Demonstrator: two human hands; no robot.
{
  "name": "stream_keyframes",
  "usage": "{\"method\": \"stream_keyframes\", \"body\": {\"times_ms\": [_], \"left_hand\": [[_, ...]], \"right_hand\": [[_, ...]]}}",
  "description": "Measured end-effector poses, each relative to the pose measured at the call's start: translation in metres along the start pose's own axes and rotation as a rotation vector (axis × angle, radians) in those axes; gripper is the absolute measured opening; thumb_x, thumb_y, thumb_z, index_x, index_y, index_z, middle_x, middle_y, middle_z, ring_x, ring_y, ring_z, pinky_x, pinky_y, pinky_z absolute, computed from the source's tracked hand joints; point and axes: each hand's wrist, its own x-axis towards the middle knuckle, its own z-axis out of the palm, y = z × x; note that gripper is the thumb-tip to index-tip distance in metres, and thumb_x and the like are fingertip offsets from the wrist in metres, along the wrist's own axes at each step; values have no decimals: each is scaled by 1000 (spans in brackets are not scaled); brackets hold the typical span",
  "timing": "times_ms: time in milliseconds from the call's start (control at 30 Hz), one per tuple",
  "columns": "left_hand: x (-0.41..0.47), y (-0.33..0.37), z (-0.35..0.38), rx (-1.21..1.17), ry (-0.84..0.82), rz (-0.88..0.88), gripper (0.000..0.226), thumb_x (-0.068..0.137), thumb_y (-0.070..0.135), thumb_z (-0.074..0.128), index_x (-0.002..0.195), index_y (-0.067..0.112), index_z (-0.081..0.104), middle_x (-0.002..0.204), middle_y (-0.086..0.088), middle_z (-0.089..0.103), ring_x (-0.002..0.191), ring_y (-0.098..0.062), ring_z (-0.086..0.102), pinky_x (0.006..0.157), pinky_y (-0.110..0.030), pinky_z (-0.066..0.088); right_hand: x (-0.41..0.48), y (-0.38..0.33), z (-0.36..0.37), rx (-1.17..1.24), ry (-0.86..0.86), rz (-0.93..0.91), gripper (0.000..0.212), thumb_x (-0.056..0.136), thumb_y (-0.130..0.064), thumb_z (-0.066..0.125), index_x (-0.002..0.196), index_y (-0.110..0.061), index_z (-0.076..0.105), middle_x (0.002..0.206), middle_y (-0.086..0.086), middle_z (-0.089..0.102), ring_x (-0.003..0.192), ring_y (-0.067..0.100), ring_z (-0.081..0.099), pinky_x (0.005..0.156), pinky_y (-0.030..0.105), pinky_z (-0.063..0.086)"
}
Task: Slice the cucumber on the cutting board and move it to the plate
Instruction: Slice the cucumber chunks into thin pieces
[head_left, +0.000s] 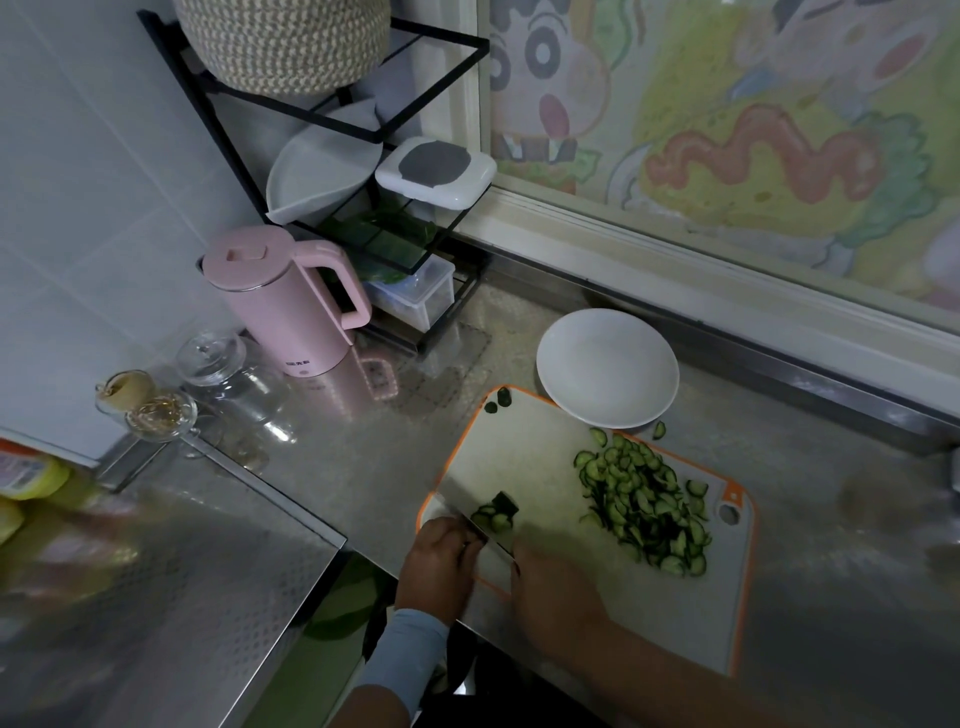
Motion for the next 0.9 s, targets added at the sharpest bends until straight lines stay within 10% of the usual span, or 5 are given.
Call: {"method": "stream_keyframes", "body": {"times_ms": [467, 733, 900], "left_hand": [[-2, 1, -4, -32, -21, -7, 4, 76, 11, 69, 78, 15, 68, 82, 0, 61, 77, -18, 57, 71, -15, 36], [-1, -4, -1, 3, -53, -4, 3, 78, 14, 67, 78, 17, 68, 84, 2, 61, 81, -16, 56, 73, -17, 40], [0, -1, -5, -21, -29, 10, 6, 77, 17, 62, 73, 17, 65, 79, 1, 60, 76, -16, 54, 70, -15, 35]], "right_hand": [[14, -11, -1, 61, 83, -48, 34, 101, -27, 30, 131, -16, 43, 104, 8, 66, 95, 25, 62, 71, 32, 43], [-9, 1, 1, 19, 79, -40, 27, 103, -30, 28, 116, -19, 49, 107, 4, 64, 99, 21, 61, 81, 33, 46], [-4, 1, 11, -48, 31, -27, 41, 101, -24, 34, 141, -14, 38, 123, 8, 61, 112, 24, 58, 94, 33, 45]]}}
